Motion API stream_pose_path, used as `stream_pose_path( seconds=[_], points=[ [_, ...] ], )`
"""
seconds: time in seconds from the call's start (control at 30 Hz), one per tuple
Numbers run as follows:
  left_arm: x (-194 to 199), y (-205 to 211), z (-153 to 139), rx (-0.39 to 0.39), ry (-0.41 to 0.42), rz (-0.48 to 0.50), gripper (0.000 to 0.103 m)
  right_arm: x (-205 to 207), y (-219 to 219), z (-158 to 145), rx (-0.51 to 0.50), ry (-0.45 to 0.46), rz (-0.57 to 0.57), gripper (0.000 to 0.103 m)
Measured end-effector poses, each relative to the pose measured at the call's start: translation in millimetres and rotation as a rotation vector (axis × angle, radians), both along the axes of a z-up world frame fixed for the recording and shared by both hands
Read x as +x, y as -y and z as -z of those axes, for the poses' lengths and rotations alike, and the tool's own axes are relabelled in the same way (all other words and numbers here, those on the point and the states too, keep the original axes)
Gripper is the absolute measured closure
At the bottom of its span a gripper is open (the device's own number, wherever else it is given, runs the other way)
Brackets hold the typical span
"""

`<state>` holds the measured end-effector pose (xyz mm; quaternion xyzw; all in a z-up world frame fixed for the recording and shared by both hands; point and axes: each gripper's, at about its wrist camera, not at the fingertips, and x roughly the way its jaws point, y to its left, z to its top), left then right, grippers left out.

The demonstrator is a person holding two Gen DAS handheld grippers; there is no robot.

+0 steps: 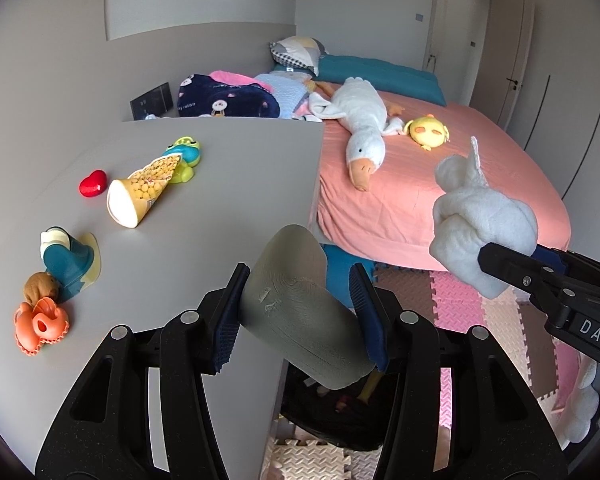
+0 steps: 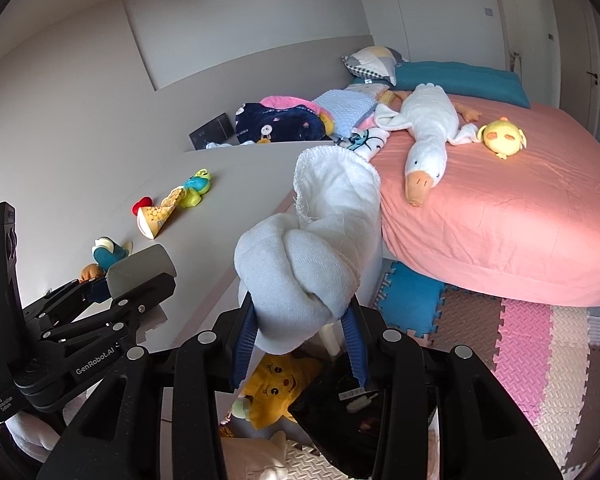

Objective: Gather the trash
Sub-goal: 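Carry the grey cylinder and white towel toward the black bin, then open both grippers over the black bin to drop cylinder and towel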

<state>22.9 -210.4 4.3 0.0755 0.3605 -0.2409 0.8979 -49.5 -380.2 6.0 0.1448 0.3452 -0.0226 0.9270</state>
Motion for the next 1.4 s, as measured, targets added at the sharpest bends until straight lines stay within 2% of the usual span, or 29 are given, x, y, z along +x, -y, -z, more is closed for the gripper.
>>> stream_pose_path(
  seconds=[0.63, 0.97, 1.0, 1.07, 1.1, 1.13, 1.23, 1.4],
  points=[
    [-17, 66, 13, 0.031, -0.037, 0.148, 0.052, -27, 53, 9, -0.003, -0.024, 0.139, 0.062],
    [-19, 78, 22, 0.047, -0.06, 0.18, 0.052, -24, 64, 18, 0.004, -0.05, 0.16, 0.062],
    [-19, 79, 24, 0.05, -0.067, 0.182, 0.052, -23, 65, 20, 0.007, -0.055, 0.16, 0.059],
    [-17, 84, 30, 0.066, -0.106, 0.211, 0.046, -20, 68, 22, 0.021, -0.067, 0.174, 0.048],
    [-18, 85, 32, 0.08, -0.109, 0.208, 0.028, -20, 69, 21, 0.029, -0.062, 0.192, 0.042],
    [-20, 84, 32, 0.091, -0.095, 0.193, 0.011, -22, 71, 20, 0.034, -0.048, 0.204, 0.041],
    [-21, 78, 29, 0.113, -0.037, 0.152, 0.008, -26, 76, 12, 0.021, -0.007, 0.244, 0.033],
    [-10, 60, 24, 0.093, -0.049, 0.103, 0.008, -28, 81, 9, 0.018, 0.002, 0.265, 0.032]
  ],
)
